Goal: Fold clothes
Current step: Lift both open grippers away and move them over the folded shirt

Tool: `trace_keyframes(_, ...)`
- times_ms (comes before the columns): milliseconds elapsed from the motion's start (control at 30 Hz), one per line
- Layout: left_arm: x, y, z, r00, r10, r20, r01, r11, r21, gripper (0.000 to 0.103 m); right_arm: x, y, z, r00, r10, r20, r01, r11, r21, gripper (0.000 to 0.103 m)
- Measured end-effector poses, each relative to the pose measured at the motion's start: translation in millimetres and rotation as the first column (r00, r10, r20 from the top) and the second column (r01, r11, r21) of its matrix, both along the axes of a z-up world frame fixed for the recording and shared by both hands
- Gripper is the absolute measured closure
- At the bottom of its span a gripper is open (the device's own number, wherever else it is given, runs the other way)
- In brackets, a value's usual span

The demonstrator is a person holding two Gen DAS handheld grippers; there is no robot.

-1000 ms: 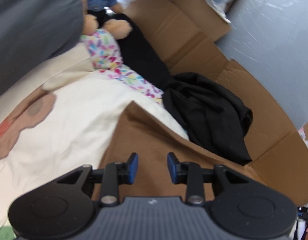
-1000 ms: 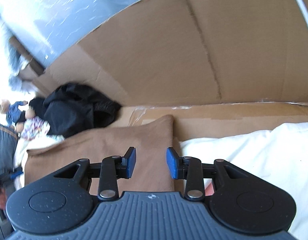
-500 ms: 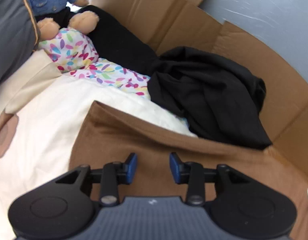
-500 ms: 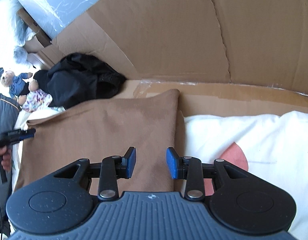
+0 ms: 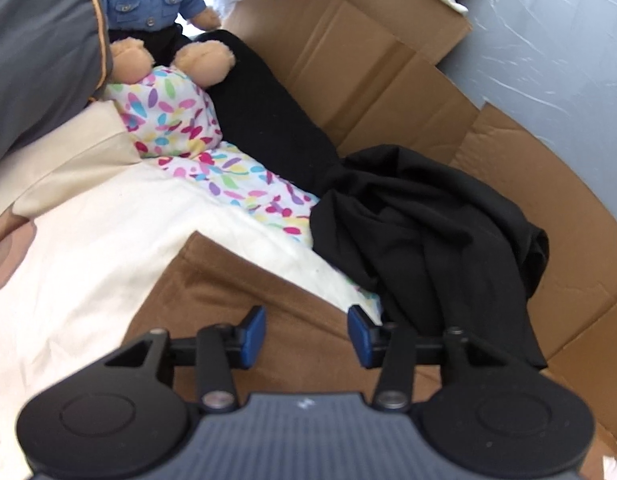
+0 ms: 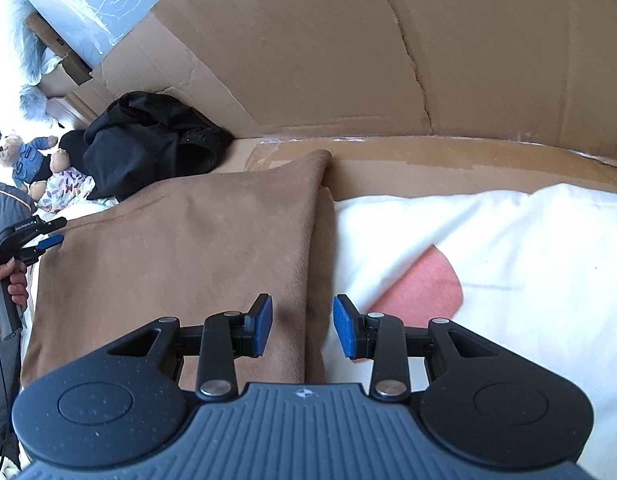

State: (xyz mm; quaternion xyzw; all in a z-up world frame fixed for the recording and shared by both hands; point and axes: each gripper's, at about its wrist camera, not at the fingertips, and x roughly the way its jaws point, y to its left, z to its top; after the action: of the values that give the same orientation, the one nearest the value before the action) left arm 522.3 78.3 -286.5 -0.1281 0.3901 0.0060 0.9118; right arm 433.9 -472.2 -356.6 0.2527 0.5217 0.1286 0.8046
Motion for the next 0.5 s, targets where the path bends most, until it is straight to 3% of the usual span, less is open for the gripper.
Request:
trace_keyframes(133, -7.2, 3.9, 7.6, 1.0, 0.0, -0.008, 0.0, 1.0, -0.009, 0.049, -5.3, -2.0, 6.5, 1.0, 0.006, 0.007, -0.006, 1.0, -0.008, 0.065)
trace_keyframes(500, -49.0, 23.4, 39.5, 0.998, -0.049, -0.029, 0.049, 0.999, 0.023, 0.049, -16.0, -2.3, 37.6, 0.999, 0.026, 0.047, -0.025, 1.0, -0.015, 0.064)
